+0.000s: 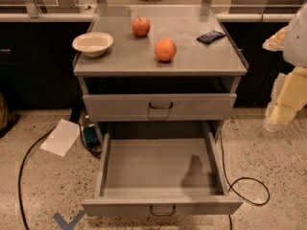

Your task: Close middle drawer

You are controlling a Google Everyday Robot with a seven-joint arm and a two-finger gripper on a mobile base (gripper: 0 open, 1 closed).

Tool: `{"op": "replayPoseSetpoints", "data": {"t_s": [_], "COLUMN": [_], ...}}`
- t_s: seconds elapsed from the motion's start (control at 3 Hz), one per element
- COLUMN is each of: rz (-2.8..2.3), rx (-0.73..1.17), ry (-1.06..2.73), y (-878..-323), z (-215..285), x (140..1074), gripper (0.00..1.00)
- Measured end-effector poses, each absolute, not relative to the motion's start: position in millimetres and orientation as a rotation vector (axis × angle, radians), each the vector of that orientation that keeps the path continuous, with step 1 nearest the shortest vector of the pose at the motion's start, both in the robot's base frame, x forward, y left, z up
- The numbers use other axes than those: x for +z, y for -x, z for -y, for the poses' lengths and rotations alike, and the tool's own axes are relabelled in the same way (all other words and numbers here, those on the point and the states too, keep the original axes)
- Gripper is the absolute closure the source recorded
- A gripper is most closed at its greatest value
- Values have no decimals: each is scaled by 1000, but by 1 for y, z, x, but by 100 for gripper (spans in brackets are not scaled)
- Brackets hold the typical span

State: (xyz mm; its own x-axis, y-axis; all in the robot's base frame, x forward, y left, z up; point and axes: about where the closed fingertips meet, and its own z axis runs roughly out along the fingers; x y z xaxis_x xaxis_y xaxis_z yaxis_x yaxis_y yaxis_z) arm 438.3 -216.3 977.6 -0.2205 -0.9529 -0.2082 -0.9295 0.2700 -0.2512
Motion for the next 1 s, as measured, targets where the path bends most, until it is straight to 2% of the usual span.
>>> {"op": "replayPoseSetpoints", "data": {"t_s": [0.67,1.0], "rz": [-2203,-2151], "rx": [-53,64], "ry": [1734,1776], "y": [-437,-436], "z": [211,196], "x": [965,923], "gripper": [0,0]}}
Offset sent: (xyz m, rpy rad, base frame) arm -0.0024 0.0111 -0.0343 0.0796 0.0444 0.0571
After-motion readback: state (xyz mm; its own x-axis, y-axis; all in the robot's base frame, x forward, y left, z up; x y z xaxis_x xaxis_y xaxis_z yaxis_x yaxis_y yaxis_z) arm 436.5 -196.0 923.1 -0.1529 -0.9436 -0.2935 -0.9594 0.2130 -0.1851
